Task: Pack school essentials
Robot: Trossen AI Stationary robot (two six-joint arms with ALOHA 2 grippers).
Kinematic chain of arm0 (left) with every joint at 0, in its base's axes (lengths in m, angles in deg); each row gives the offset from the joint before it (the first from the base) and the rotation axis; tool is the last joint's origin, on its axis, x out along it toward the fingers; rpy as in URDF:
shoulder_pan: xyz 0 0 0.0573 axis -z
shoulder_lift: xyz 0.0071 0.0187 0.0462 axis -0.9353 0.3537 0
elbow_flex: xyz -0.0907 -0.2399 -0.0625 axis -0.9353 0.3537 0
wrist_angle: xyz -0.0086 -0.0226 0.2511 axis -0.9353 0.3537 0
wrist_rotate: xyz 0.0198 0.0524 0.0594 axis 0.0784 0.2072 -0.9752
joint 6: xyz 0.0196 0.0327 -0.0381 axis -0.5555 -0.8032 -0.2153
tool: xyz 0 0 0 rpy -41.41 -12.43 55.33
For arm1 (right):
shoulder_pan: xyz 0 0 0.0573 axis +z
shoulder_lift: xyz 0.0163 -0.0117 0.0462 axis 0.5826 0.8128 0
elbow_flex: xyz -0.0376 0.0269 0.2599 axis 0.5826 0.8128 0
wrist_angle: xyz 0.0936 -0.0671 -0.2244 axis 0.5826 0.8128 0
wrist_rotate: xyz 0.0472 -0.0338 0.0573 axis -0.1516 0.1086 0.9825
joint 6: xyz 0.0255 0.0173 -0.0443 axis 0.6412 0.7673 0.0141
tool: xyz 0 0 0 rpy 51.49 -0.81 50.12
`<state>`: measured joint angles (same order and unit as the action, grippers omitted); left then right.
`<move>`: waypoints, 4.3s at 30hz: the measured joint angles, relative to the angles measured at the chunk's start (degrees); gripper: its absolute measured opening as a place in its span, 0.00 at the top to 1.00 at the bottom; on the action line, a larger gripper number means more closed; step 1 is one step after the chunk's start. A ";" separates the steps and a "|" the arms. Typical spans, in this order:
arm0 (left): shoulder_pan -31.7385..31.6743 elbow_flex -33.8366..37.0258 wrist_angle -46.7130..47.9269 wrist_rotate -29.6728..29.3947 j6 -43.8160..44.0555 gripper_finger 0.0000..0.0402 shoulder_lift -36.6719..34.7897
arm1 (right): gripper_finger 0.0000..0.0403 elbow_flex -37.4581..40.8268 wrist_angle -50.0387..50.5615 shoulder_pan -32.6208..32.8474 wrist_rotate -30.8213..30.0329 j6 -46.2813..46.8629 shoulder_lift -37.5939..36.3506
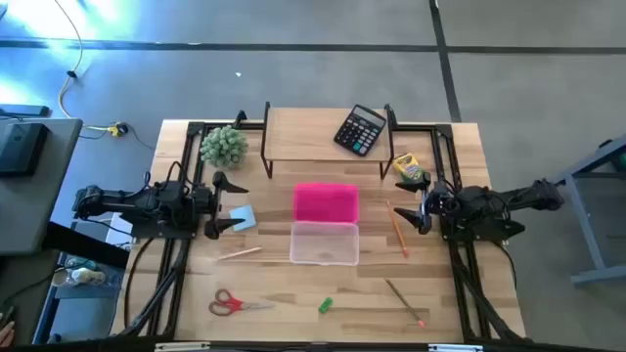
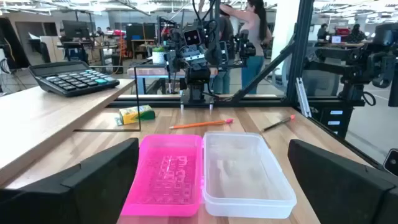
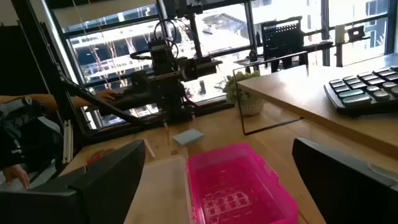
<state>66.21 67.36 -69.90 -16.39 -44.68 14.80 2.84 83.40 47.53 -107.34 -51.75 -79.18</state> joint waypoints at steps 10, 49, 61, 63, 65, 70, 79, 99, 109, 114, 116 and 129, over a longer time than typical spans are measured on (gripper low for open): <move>0.00 0.00 0.00 0.00 0.00 0.00 0.00 | 0.02 0.00 0.00 -0.02 0.01 0.00 0.00; 0.00 0.00 0.00 0.00 0.00 0.00 0.00 | 0.02 -0.01 0.00 0.00 0.01 0.01 0.00; 0.00 0.00 0.00 0.00 0.02 0.00 0.00 | 0.02 0.00 0.00 0.00 0.02 0.00 0.00; 0.00 0.01 0.00 0.00 0.00 0.00 0.00 | 0.02 0.00 0.00 -0.02 0.02 0.02 0.00; 0.00 0.00 0.00 0.00 0.01 0.00 0.00 | 0.02 -0.01 0.00 0.00 0.02 0.02 0.00; 0.00 0.00 -0.18 0.00 0.02 0.00 0.02 | 0.02 0.00 -0.02 0.00 0.02 0.00 0.00; 0.00 0.00 -0.20 -0.02 1.71 0.00 0.02 | 0.02 -0.01 -0.30 -0.02 -0.26 -1.75 0.00; 0.02 0.00 -0.51 -0.33 3.06 0.00 0.02 | 0.02 -0.47 -2.89 -0.02 -1.99 -0.17 -0.02; 0.02 0.00 -0.59 -0.56 7.60 0.00 0.02 | 0.02 -2.22 -0.82 -0.01 -6.92 8.06 0.02; 0.02 0.00 -0.59 -0.50 7.74 0.00 0.02 | 0.02 -9.71 11.37 0.00 -7.43 15.81 0.02; 0.02 0.00 -0.59 -0.50 7.69 0.00 0.02 | 0.02 -13.05 17.81 0.00 -7.81 19.45 0.43; 0.02 0.00 -0.64 -0.90 7.64 0.00 0.02 | 0.02 -27.37 46.38 -0.02 -4.62 48.08 14.22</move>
<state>66.23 67.36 -70.54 -17.28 -37.03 14.82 -24.53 129.78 47.51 -111.97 -3.67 -64.96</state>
